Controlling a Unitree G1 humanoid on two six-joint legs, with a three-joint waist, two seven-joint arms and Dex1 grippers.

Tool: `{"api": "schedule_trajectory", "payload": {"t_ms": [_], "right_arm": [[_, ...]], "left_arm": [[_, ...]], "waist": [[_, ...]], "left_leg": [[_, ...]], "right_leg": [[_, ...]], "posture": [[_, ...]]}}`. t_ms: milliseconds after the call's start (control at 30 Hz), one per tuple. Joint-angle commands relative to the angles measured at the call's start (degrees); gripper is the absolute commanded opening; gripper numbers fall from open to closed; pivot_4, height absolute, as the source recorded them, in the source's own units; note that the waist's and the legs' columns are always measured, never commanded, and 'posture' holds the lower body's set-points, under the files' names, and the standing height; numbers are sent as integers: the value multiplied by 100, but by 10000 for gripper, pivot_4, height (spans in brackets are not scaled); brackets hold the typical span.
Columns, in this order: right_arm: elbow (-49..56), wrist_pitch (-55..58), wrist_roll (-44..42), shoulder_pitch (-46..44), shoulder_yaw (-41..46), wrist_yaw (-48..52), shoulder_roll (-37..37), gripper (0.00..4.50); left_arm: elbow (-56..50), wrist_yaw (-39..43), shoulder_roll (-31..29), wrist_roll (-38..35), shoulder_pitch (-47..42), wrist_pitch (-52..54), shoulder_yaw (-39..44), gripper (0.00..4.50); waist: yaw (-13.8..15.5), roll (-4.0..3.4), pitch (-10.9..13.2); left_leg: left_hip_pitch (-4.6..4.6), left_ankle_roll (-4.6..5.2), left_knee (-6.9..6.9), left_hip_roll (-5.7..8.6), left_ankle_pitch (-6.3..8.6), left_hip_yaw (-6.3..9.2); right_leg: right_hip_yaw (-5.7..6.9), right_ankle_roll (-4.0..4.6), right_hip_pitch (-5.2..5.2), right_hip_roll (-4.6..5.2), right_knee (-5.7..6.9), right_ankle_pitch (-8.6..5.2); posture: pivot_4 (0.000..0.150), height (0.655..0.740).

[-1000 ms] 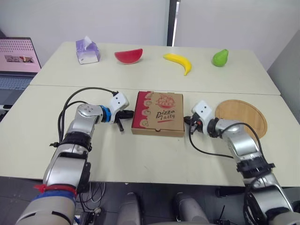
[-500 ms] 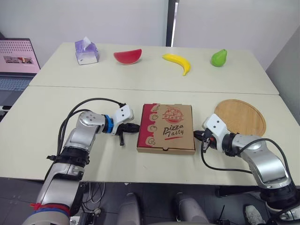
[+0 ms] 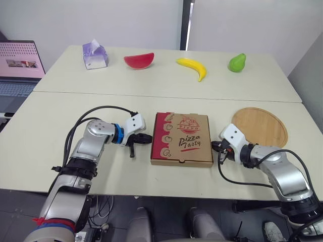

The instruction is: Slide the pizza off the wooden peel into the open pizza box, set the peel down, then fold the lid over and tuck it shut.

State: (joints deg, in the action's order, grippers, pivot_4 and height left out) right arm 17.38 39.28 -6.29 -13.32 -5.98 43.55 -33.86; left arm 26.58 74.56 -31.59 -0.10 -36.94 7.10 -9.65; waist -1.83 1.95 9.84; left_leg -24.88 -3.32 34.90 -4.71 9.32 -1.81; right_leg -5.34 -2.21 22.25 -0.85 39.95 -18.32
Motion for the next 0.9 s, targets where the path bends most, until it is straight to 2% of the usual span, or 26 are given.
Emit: {"api": "schedule_trajectory", "payload": {"t_ms": [33, 167, 200, 267, 367, 433, 667, 767, 900], "right_arm": [[111, -159, -115, -99, 90, 34, -84, 372], [33, -558, -27, 78, 357, 101, -460, 372], [38, -811, -220, 191, 687, 232, -549, 372], [56, -1183, -575, 368, 1169, 431, -638, 3858], [157, -1332, -1428, 705, 2012, 1040, -763, 12489], [11, -1316, -1789, 1114, 2807, 1652, -1258, 19614], [-1670, -1554, -1839, 1613, 4688, 2532, -2741, 44674], [-2617, -2026, -1600, 1671, 5062, 2649, -3106, 45000], [-3151, -2300, -1548, 1389, 4906, 2527, -3227, 45000]], "left_arm": [[25, 49, -22, -54, -60, -61, -99, 0], [132, 24, -216, -258, -106, -118, 208, 0], [155, 183, -344, -494, -95, -85, 409, 0], [176, 434, -511, -871, -62, -8, 671, 0], [476, 513, -717, -1377, -175, 432, 1162, 5826], [1103, 403, -1063, -1520, -432, 546, 1563, 11865], [2440, -17, -1989, -1514, -604, 291, 2188, 34787], [2667, -278, -2311, -1488, -426, 74, 2390, 44561], [2825, -776, -2501, -1411, -245, -151, 2519, 44853]], "waist": [[0, 0, 0], [0, 0, 0], [-1, 3, 2], [0, 5, 3], [-5, 5, 3], [6, 10, 8], [-7, 11, 8], [-14, 13, 9], [-31, 12, 9]], "left_leg": [[0, 0, 0, 0, 0, 0], [0, 0, 0, 0, 0, 0], [0, 0, 0, 0, 0, 0], [-1, 0, -1, -1, 0, 0], [1, 0, -2, -2, 0, 1], [0, 0, -1, -2, 0, 4], [10, 1, -3, 0, 1, 0], [10, 1, -5, -2, 1, -1], [10, 1, -5, -4, 1, -3]], "right_leg": [[0, 0, 0, 0, 0, 0], [0, 0, 0, 0, 0, 0], [-1, 0, 0, 0, 0, 0], [1, -1, 3, -1, 0, -1], [1, 0, 0, -2, 0, -1], [8, -1, -3, -2, 1, -2], [5, -7, -6, 4, -3, -6], [6, -4, -5, 3, -4, -8], [4, -4, -3, 3, -4, -8]], "posture": [[1500, 7400], [1500, 7400], [1500, 7400], [1500, 7400], [1500, 7400], [1500, 7400], [1500, 7400], [1500, 7400], [1500, 7400]]}}
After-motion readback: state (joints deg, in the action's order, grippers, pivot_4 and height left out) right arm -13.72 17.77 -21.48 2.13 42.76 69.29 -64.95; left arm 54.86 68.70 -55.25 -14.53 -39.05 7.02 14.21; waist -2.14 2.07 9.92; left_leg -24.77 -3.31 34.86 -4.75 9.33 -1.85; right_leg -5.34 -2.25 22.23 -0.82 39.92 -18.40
